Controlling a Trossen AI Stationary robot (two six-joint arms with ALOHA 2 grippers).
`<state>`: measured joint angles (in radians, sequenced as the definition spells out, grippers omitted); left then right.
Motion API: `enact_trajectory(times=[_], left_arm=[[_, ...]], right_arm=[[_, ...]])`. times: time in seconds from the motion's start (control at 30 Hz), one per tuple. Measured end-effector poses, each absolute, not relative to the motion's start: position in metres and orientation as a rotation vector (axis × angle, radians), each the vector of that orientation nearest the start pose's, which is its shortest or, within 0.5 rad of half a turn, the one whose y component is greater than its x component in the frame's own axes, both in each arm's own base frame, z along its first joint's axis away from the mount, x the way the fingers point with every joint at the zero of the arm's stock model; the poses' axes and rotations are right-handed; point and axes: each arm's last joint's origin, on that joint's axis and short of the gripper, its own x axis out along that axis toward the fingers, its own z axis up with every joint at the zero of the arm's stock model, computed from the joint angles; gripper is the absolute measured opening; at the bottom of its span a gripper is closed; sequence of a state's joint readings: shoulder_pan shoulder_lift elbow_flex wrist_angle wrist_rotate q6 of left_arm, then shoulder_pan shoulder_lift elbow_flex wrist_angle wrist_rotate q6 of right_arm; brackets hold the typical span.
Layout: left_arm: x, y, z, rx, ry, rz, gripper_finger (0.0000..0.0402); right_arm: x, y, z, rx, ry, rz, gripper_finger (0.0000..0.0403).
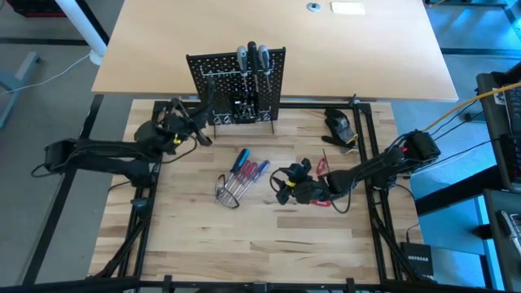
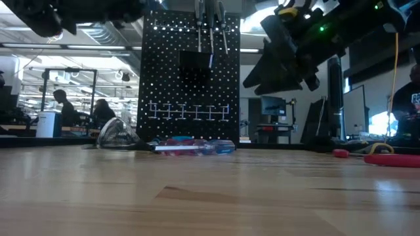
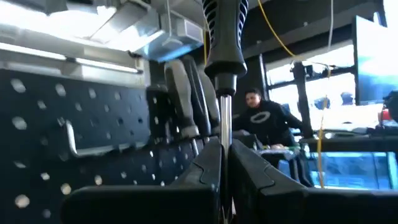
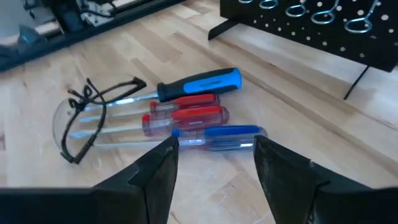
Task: Hang tools onto peg board
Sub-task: Hang the black screwdriver on the peg board
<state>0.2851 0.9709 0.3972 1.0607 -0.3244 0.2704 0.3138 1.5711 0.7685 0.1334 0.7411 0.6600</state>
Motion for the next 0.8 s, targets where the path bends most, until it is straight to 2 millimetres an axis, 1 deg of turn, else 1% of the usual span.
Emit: enact_trajectory(times=[0.13,0.23,0.33,0.5,0.67,0.8], left_arm=[[0.184,0.082,0.275,0.242,-0.364,0.714,0.0005],[0.181,0.094,0.275,0.218,-0.394,0.713,0.0004],[0.178,0.100,0.277,0.197,-0.456,0.676,0.0004],[0.175,0.110,0.276,0.158,-0.486,0.694,0.0004],[0.181,0.120,0.271,0.113,-0.529,0.654,0.0005],[0.190,0.127,0.269,0.093,-0.507,0.631,0.0005]], right_arm=[[0.294,0.078,0.177,0.337,0.413,-0.572,0.0209],[0.293,0.084,0.176,0.358,0.416,-0.552,0.0209],[0.291,0.093,0.173,0.367,0.421,-0.532,0.0209],[0.287,0.104,0.170,0.374,0.416,-0.528,0.0209],[0.286,0.106,0.170,0.393,0.401,-0.536,0.0209],[0.286,0.106,0.170,0.414,0.401,-0.537,0.0209]])
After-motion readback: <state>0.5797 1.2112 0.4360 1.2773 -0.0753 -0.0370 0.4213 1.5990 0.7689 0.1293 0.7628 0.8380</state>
